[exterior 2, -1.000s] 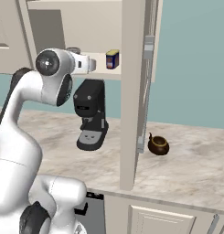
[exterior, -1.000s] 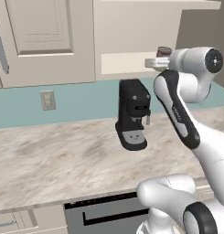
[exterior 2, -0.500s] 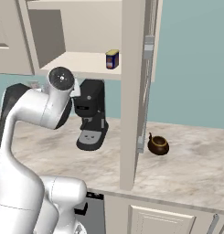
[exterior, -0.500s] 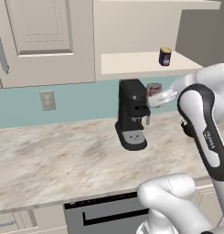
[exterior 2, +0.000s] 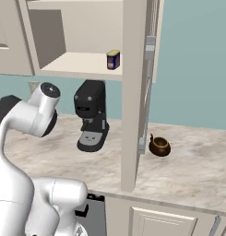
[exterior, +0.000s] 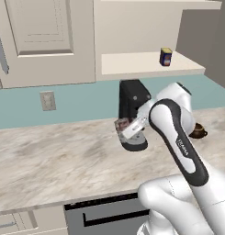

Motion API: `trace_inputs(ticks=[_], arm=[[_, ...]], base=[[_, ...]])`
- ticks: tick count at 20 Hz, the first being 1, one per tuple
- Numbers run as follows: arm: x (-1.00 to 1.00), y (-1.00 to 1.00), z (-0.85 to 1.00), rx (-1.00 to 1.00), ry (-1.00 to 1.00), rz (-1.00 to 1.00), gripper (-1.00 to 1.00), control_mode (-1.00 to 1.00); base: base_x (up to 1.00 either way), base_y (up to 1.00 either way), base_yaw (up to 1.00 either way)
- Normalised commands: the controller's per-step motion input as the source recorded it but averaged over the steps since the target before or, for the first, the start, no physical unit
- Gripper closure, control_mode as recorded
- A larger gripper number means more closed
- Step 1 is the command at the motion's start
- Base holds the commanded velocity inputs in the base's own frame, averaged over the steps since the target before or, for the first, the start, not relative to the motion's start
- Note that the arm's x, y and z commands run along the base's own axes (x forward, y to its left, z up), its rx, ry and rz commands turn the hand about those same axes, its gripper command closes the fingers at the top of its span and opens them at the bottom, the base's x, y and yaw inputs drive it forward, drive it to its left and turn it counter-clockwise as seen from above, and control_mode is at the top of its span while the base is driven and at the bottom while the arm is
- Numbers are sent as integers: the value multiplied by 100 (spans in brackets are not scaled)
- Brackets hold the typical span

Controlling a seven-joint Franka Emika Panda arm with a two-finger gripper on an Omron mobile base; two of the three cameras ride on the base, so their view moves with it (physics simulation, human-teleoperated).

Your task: Restock the canned food cabinet by taking the new fresh canned food from the counter and placing it in the cabinet. Then, take the old canned food from the cabinet and place it on the counter.

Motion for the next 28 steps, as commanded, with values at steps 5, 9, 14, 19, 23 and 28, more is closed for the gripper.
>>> trace_inputs(ticks=[5, 9, 14, 19, 23, 28], arm=[[45, 99, -100, 0, 17, 11, 100, -100], [52, 57, -86, -2, 11, 15, 100, -100], [34, 36, -81, -5, 1, 17, 100, -100], [8, 5, -66, 1, -5, 14, 100, -100], [0, 0, -46, 7, -11, 7, 100, -100], [0, 0, -19, 1, -9, 2, -100, -100]], base=[[0, 0, 0], [0, 0, 0], [0, 0, 0], [0, 0, 0], [0, 0, 0], [0, 0, 0]])
